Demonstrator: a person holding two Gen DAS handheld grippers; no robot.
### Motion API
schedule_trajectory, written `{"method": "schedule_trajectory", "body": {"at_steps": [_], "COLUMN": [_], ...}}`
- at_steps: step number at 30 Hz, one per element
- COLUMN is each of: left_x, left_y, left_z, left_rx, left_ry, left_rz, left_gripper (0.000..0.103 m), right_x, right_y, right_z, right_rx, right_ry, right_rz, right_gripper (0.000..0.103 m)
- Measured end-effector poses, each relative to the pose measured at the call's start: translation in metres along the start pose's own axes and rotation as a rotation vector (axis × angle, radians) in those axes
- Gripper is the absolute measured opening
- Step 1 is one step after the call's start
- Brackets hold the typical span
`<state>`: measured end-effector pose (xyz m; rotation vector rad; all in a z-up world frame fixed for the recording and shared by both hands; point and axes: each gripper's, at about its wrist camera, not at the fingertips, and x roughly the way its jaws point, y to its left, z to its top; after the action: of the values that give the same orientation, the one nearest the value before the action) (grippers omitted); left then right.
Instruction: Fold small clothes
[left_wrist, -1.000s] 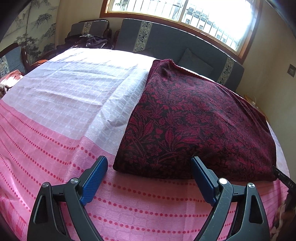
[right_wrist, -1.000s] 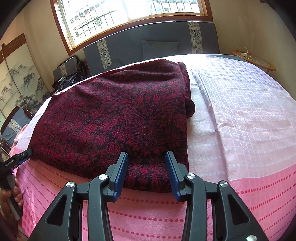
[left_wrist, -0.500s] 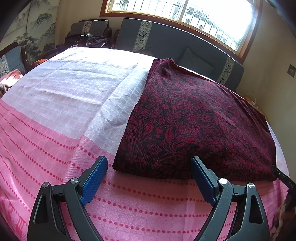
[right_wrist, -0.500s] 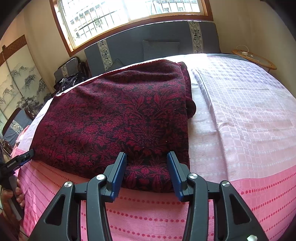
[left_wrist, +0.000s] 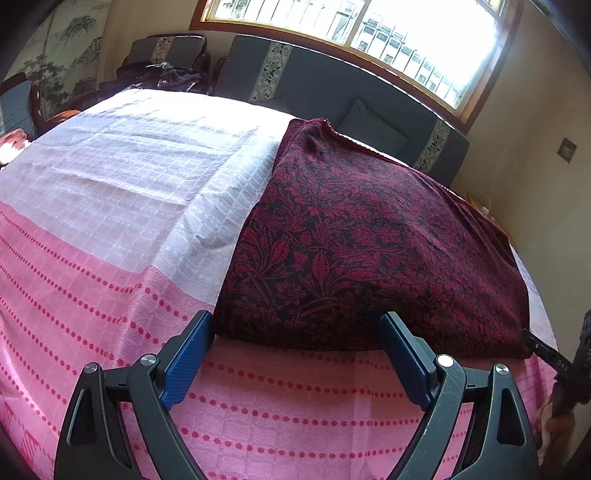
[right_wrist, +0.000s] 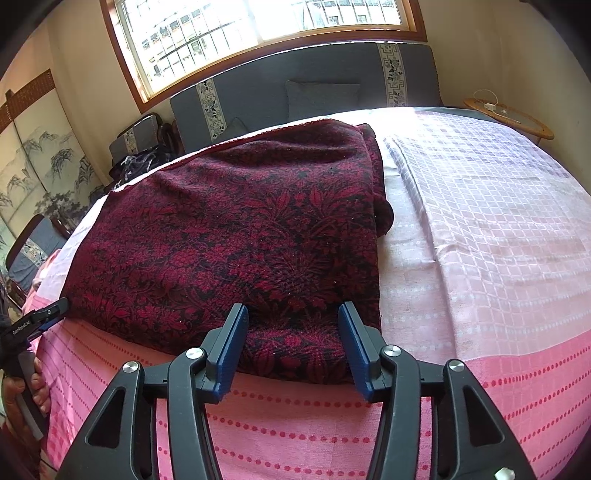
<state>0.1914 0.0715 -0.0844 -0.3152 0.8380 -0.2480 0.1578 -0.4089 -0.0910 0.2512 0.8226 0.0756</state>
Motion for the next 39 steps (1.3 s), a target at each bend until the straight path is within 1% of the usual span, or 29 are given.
{"method": "schedule_trajectory", "body": {"at_steps": [4, 6, 7, 8, 11, 12, 13, 14, 16, 18, 20, 22, 23, 25, 27, 29, 32, 34, 36, 38, 39], "left_x": [-0.005, -0.008, -0.009, -0.012, -0.016, -0.017, -0.016, -0.016, -0.01, -0.003, 0.004, 0.005, 0.004, 0.001, -0.002, -0.002, 0.001, 0.007, 0.012, 0.015, 0.017], "left_y": [0.026, 0.041, 0.049, 0.056, 0.067, 0.067, 0.069, 0.069, 0.068, 0.067, 0.065, 0.063, 0.062, 0.06, 0.06, 0.063, 0.07, 0.074, 0.075, 0.074, 0.072], "left_z": [0.004, 0.006, 0.006, 0.005, 0.002, 0.0, 0.0, 0.001, 0.007, 0.013, 0.014, 0.015, 0.014, 0.005, -0.001, -0.006, -0.007, -0.004, 0.0, 0.004, 0.006], "left_rx": [-0.097, -0.151, -0.192, -0.228, -0.287, -0.305, -0.328, -0.344, -0.383, -0.429, -0.477, -0.495, -0.503, -0.533, -0.545, -0.602, -0.709, -0.789, -0.862, -0.887, -0.892], "left_ry": [0.027, 0.052, 0.065, 0.072, 0.12, 0.136, 0.144, 0.145, 0.156, 0.178, 0.199, 0.194, 0.191, 0.186, 0.192, 0.206, 0.198, 0.216, 0.234, 0.263, 0.263], "left_rz": [-0.177, -0.252, -0.297, -0.34, -0.464, -0.499, -0.517, -0.514, -0.537, -0.535, -0.554, -0.528, -0.522, -0.541, -0.546, -0.567, -0.559, -0.527, -0.465, -0.415, -0.415], "left_gripper": [0.089, 0.084, 0.083, 0.08, 0.079, 0.079, 0.079, 0.079, 0.079, 0.079, 0.079, 0.079, 0.079, 0.079, 0.079, 0.079, 0.079, 0.079, 0.08, 0.082, 0.087], "right_x": [0.0, 0.0, 0.0, 0.001, 0.001, 0.001, 0.001, 0.001, 0.001, 0.001, 0.001, 0.001, 0.001, 0.0, 0.0, 0.0, 0.0, 0.0, 0.0, 0.0, 0.0], "right_y": [0.0, 0.001, 0.002, 0.003, 0.004, 0.003, 0.003, 0.003, 0.004, 0.004, 0.004, 0.004, 0.004, 0.004, 0.005, 0.006, 0.008, 0.008, 0.008, 0.008, 0.008], "right_z": [0.0, 0.0, 0.0, 0.0, 0.0, 0.0, 0.0, 0.0, 0.0, 0.0, 0.0, 0.0, 0.0, 0.0, 0.0, 0.0, 0.001, 0.001, 0.001, 0.001, 0.001], "right_rx": [0.0, -0.004, -0.009, -0.013, -0.016, -0.015, -0.014, -0.015, -0.016, -0.016, -0.017, -0.017, -0.016, -0.016, -0.019, -0.025, -0.032, -0.033, -0.032, -0.031, -0.031], "right_ry": [-0.001, -0.002, -0.001, 0.0, 0.001, 0.001, 0.0, 0.0, 0.0, -0.001, -0.002, -0.002, -0.003, -0.005, -0.006, -0.004, -0.003, -0.005, -0.007, -0.009, -0.011], "right_rz": [0.006, 0.014, 0.016, 0.014, 0.015, 0.018, 0.019, 0.019, 0.018, 0.018, 0.018, 0.019, 0.021, 0.027, 0.032, 0.035, 0.037, 0.037, 0.038, 0.039, 0.04], "right_gripper": [0.049, 0.055, 0.058, 0.059, 0.06, 0.06, 0.06, 0.06, 0.061, 0.062, 0.062, 0.064, 0.064, 0.066, 0.07, 0.073, 0.075, 0.076, 0.077, 0.078, 0.079]}}
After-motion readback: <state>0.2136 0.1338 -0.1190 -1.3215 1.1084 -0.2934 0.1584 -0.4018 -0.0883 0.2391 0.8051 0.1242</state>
